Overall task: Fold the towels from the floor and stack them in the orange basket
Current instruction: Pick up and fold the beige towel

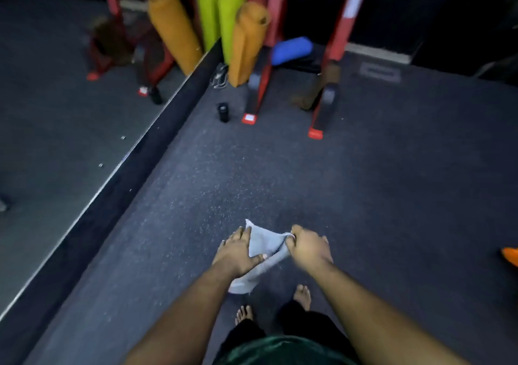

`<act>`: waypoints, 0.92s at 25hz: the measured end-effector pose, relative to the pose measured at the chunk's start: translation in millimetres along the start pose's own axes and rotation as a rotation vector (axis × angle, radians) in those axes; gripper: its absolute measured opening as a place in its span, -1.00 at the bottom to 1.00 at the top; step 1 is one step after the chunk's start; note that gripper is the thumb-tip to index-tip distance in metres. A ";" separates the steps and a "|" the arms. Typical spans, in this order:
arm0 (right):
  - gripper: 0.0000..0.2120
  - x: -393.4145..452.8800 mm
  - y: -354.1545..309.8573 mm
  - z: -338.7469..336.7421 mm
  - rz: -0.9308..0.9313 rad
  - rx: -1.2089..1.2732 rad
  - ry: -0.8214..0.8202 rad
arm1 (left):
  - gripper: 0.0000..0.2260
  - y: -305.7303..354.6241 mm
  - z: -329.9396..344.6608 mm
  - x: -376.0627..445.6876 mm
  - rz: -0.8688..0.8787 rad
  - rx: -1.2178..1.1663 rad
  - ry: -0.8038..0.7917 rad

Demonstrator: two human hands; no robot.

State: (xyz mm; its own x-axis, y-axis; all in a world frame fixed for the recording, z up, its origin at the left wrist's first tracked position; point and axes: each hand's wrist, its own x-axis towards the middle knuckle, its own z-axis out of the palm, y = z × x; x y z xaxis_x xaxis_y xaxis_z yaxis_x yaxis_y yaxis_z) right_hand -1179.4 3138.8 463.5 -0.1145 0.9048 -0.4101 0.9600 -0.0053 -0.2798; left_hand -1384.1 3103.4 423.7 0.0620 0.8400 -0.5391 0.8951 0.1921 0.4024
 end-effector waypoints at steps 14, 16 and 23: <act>-0.85 -295.8 297.5 -41.8 0.509 0.211 0.414 | -0.08 325.3 125.8 -101.0 0.586 0.392 -0.097; -0.84 -344.2 344.0 -40.8 0.558 0.208 0.459 | -0.09 371.7 162.1 -129.7 0.646 0.405 -0.102; -0.86 -480.0 479.1 -30.3 0.807 0.269 0.556 | -0.06 503.6 276.9 -194.9 0.850 0.531 -0.236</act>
State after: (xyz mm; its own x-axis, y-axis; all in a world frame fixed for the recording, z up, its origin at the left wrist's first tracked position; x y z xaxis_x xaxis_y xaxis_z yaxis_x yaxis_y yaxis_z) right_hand -656.7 2714.8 552.6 0.7434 0.6578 -0.1207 0.6006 -0.7361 -0.3120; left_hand -823.2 2895.9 526.5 0.8001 0.4611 -0.3837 0.5907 -0.7168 0.3705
